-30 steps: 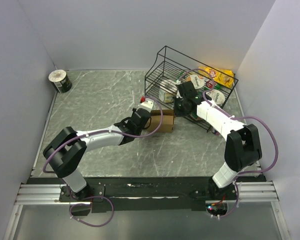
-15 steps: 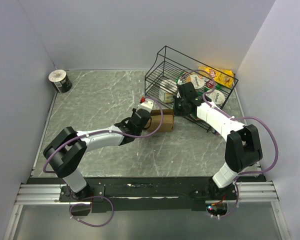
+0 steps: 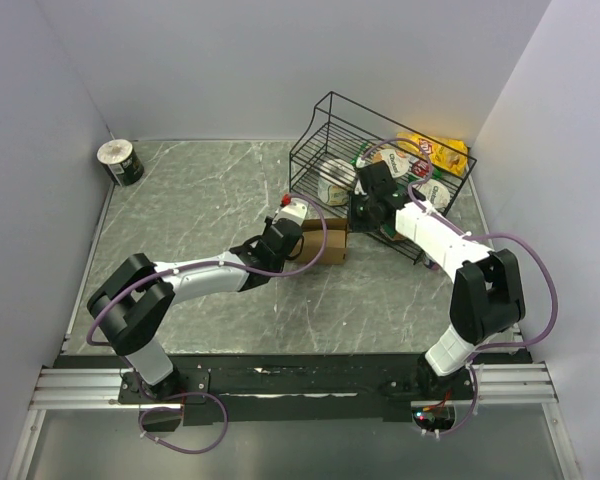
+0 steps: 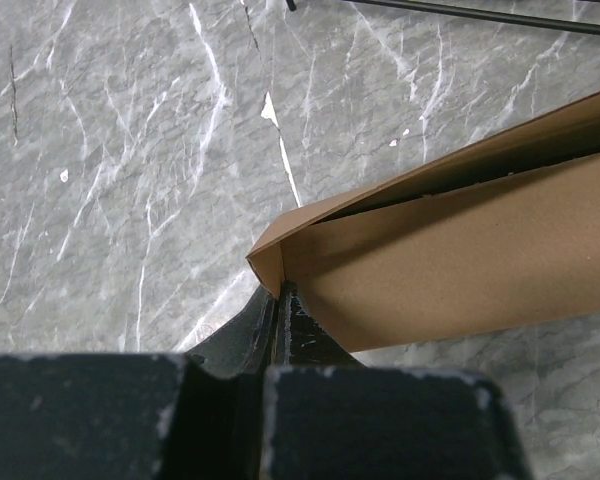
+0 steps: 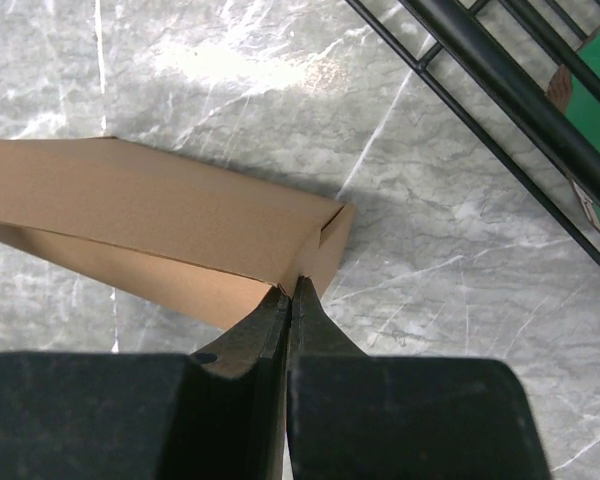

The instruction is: Fold the paper box

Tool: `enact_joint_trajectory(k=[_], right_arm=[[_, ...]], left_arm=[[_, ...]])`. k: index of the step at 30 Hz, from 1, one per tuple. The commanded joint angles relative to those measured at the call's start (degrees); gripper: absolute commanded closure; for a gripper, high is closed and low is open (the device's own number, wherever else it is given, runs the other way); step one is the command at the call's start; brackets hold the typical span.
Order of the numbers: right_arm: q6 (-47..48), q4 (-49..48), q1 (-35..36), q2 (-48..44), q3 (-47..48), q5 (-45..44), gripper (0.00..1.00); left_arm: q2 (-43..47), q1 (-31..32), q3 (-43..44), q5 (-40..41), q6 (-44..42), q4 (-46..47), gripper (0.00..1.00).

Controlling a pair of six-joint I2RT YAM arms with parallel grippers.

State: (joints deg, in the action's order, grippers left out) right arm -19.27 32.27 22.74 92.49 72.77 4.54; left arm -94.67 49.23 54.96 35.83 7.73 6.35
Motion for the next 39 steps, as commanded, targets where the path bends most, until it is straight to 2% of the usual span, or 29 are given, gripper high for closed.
enact_joint_trajectory(k=[1, 39], right_arm=[[-1.6, -1.4, -0.9, -0.5, 4.0, 5.5, 1.0], [1.0, 3.1, -5.4, 2.3, 8.4, 9.9, 1.0]], left_arm=[[-3.1, 1.2, -2.6, -3.8, -1.1, -6.8, 0.99], [-6.0, 1.2, -2.0, -1.6, -2.4, -7.1, 0.99]])
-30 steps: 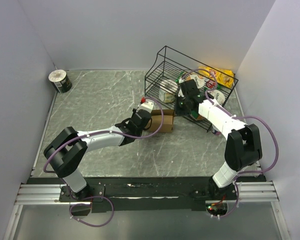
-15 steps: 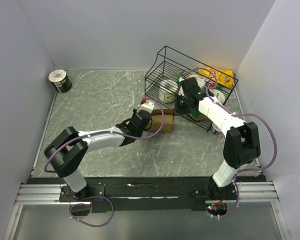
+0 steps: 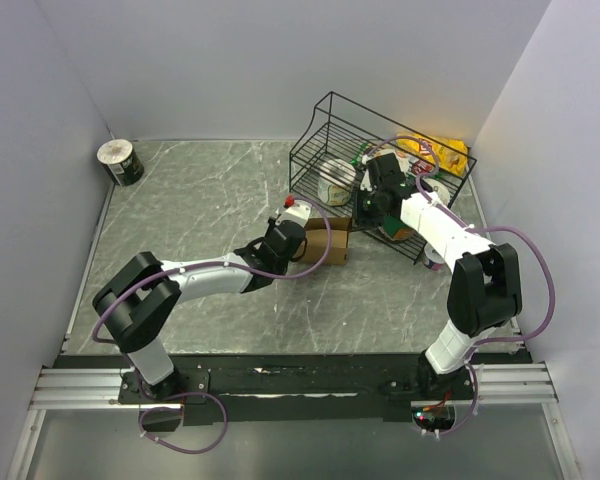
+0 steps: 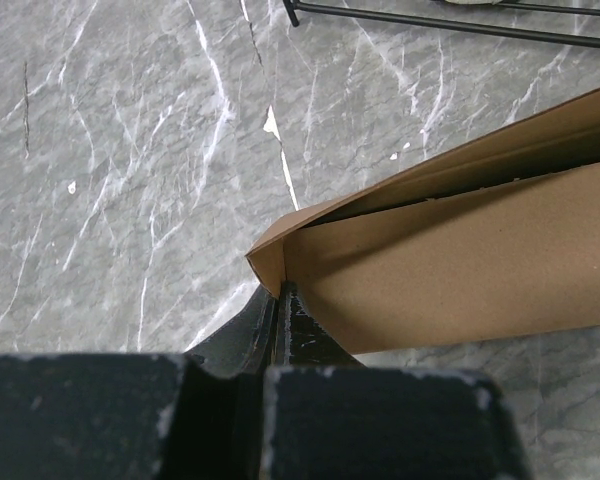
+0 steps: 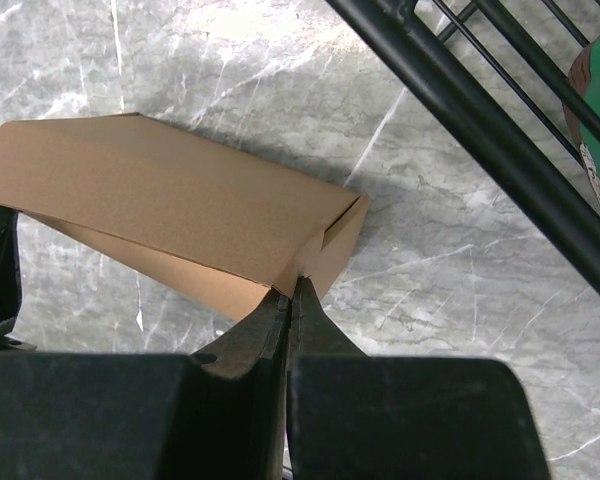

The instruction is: Fold the paper box

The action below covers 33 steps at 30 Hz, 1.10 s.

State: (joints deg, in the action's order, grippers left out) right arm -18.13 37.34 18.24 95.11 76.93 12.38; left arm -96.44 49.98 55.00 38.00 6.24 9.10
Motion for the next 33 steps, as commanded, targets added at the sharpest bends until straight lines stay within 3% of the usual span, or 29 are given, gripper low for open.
enact_joint_trajectory(k=[1, 21, 33], right_arm=[[-0.3, -2.0, -0.9, -0.3, 4.5, 2.1, 1.0], [-3.7, -6.0, -0.6, 0.7, 3.1, 4.9, 1.0], [-2.1, -9.5, 2.3, -2.6, -3.6, -3.1, 1.0]], left_arm=[[-4.3, 0.4, -2.1, -3.9, -0.8, -9.8, 0.99], [-5.1, 1.9, -0.2, -4.2, -1.6, -10.7, 0.99], [-5.7, 1.9, 0.8, -5.7, -0.4, -11.8, 0.99]])
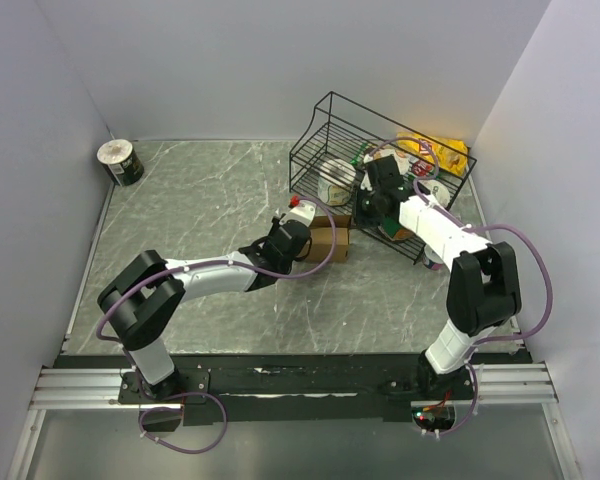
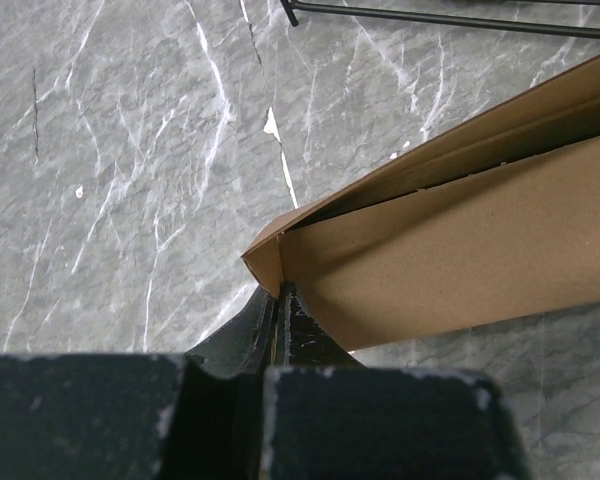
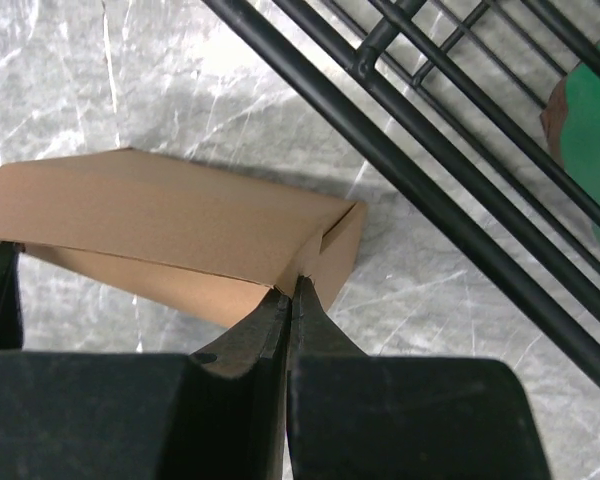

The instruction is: Fold the paper box

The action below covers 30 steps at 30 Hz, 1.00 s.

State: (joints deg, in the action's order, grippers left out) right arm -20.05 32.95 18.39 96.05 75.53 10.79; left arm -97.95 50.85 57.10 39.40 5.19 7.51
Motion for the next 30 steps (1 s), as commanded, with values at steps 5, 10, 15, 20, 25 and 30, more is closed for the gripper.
enact_joint_trajectory(k=[5, 10, 15, 20, 25, 30], right_arm=[[-1.0, -7.5, 3.3, -4.7, -5.5, -2.0, 1.0], [-2.2, -8.8, 4.0, -5.7, -7.4, -3.1, 1.0], [-1.9, -11.2, 5.1, -7.1, -9.6, -4.8, 1.0], [0.5, -12.6, 7.8, -8.2, -12.9, -10.7, 1.0], [1.6, -13.9, 10.8, -9.7, -16.1, -15.9, 1.0], [2.2, -15.2, 11.9, -10.6, -18.3, -17.8, 1.0]], left_arm=[[-4.3, 1.0, -0.4, -7.7, 1.3, -10.9, 0.99], [-4.4, 0.9, 0.0, -7.9, 1.7, -11.4, 0.99], [-4.8, 0.9, 0.5, -8.5, 1.9, -12.1, 0.99], [-5.1, 0.8, 1.3, -9.1, 2.8, -13.0, 0.99], [-4.4, 0.1, 0.9, -9.0, 3.9, -13.6, 0.99], [-3.6, -0.8, 0.6, -9.8, 4.0, -13.5, 0.99]])
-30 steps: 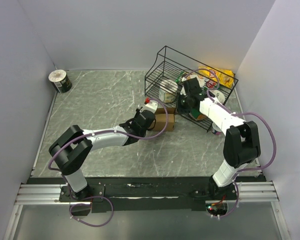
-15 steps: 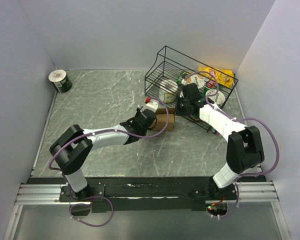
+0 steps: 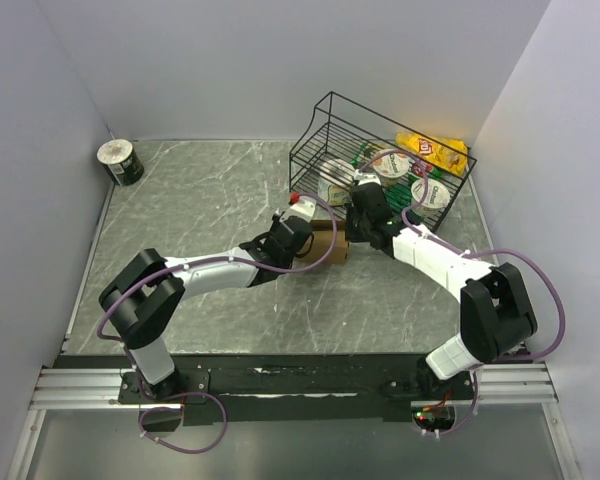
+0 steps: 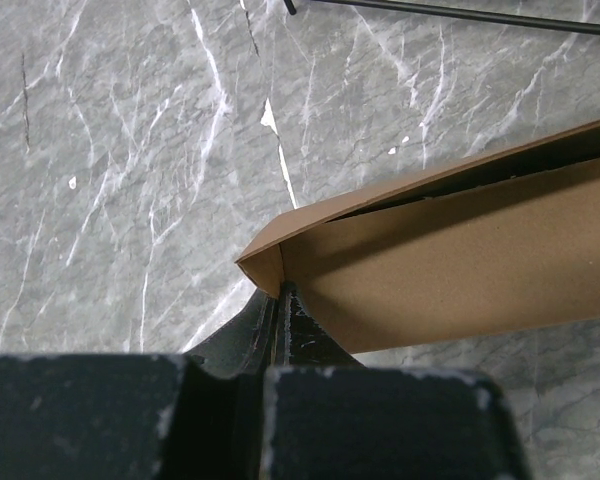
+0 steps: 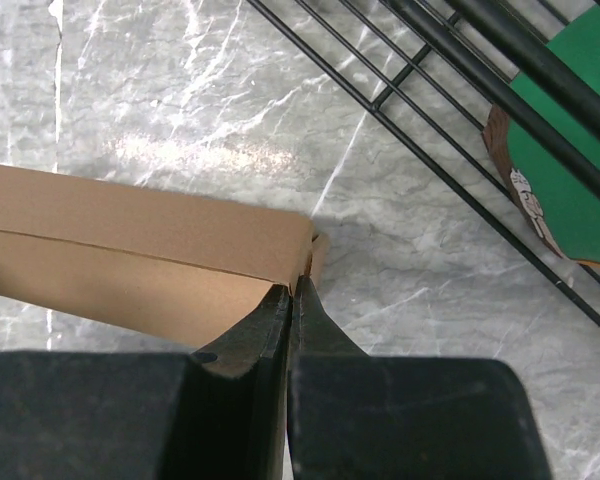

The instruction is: Fold the paper box

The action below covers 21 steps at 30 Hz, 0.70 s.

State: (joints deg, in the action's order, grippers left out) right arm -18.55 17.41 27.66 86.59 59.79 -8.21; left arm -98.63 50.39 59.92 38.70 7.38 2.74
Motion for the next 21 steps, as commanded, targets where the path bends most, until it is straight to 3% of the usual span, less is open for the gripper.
enact_joint_trajectory(k=[1, 13, 15, 16, 21], right_arm=[[1.0, 0.1, 3.4, -1.2, -3.3, 0.2, 1.0], [-3.7, -0.2, 10.3, -0.9, -6.9, -12.3, 1.0], [-4.1, 0.1, 10.7, -2.4, -7.8, -12.6, 0.9], [-4.2, 0.3, 10.9, -4.0, -8.1, -13.1, 0.77], [-3.3, 2.4, 11.3, -10.2, -8.5, -12.0, 0.39]], left_arm=[[-3.1, -0.4, -2.3, -9.3, 1.9, -8.8, 0.99], [-3.3, -0.5, -2.1, -10.0, 3.8, -9.2, 0.99], [-3.4, -0.6, -2.3, -9.6, 3.6, -9.3, 0.99], [-3.5, -0.6, -2.3, -9.4, 3.3, -9.5, 0.99], [-3.7, -0.5, -3.2, -8.4, 2.4, -10.0, 0.99]])
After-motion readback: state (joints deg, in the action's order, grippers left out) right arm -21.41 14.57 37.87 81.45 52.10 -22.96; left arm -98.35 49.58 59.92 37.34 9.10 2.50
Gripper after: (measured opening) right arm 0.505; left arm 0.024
